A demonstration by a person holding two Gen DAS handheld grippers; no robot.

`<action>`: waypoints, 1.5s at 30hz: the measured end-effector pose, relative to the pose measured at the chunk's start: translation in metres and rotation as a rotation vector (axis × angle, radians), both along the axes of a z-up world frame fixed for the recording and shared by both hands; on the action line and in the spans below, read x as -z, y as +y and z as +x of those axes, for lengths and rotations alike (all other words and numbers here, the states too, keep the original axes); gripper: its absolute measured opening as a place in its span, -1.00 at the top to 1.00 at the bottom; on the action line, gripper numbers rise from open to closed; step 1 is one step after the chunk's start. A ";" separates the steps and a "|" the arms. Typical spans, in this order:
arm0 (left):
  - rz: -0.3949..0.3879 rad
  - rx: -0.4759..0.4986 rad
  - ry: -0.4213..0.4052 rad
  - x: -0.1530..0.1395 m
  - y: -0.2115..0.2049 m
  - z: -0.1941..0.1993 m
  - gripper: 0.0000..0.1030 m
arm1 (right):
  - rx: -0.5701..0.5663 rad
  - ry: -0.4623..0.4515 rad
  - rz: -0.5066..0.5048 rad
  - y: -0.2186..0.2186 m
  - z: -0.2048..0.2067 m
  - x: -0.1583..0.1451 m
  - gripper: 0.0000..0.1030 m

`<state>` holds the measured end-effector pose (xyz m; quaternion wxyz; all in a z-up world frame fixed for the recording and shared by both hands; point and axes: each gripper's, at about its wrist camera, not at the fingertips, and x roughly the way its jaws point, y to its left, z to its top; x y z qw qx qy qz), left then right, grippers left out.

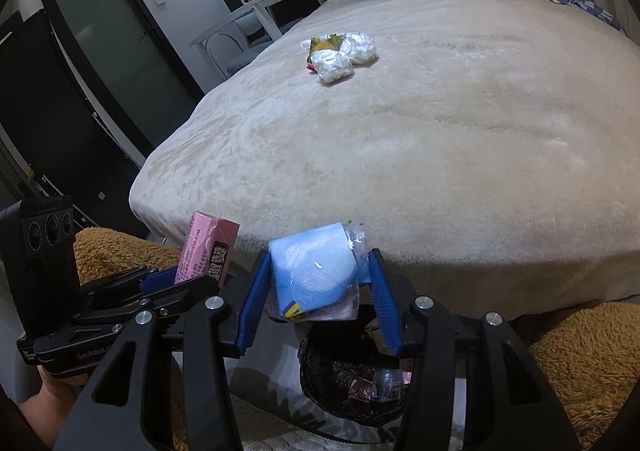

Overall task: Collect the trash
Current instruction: 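Carry the pink can and blue packet down over the black bin with both tools, then open both tools to drop the can and packet into the bin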

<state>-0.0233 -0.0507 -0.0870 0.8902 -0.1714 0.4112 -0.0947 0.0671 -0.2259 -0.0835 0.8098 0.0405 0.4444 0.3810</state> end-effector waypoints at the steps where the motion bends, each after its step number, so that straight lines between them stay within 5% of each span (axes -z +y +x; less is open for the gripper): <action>1: -0.010 0.001 0.012 0.003 0.001 -0.001 0.43 | -0.003 0.009 -0.007 0.000 0.000 0.002 0.04; 11: -0.033 0.031 0.198 0.044 -0.002 0.010 0.43 | -0.017 0.231 -0.089 0.005 0.011 0.047 0.04; 24: -0.058 0.056 0.420 0.087 -0.009 0.025 0.43 | -0.018 0.409 -0.172 0.012 0.019 0.095 0.04; 42: -0.027 0.050 0.524 0.108 -0.006 0.023 0.41 | -0.011 0.510 -0.247 0.026 0.026 0.127 0.03; 44: -0.028 0.046 0.526 0.109 -0.006 0.024 0.35 | -0.008 0.516 -0.245 0.024 0.026 0.129 0.02; 45: -0.026 0.039 0.522 0.108 -0.005 0.024 0.13 | 0.001 0.517 -0.244 0.023 0.027 0.130 -0.03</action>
